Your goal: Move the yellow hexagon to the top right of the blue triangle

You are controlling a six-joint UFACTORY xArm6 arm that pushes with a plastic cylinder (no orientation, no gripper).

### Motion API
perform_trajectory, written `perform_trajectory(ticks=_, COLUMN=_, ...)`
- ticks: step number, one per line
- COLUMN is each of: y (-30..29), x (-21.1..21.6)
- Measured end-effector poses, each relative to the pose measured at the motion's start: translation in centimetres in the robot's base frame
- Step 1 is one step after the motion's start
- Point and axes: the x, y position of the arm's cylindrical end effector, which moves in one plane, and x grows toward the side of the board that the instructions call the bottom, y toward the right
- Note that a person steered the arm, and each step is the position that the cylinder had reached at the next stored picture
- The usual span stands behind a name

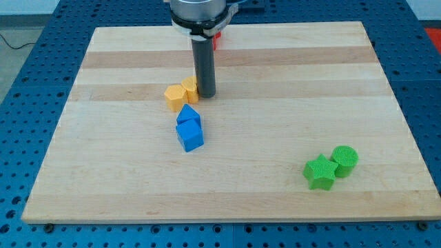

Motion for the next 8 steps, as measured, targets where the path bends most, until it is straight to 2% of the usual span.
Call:
perform_trajectory(ticks=2, y=0.1, x=-4.6)
perform_trajectory(ticks=3, y=-2.2, x=-6.0)
perform_trajectory(ticks=4, y=-9.2, x=-7.1)
perform_trajectory(ticks=5, y=-13.9, x=-3.0)
perform_trajectory(ticks=6, y=-14.2, x=0.7)
perform_trajectory(ticks=8, y=-8.3, x=1.1)
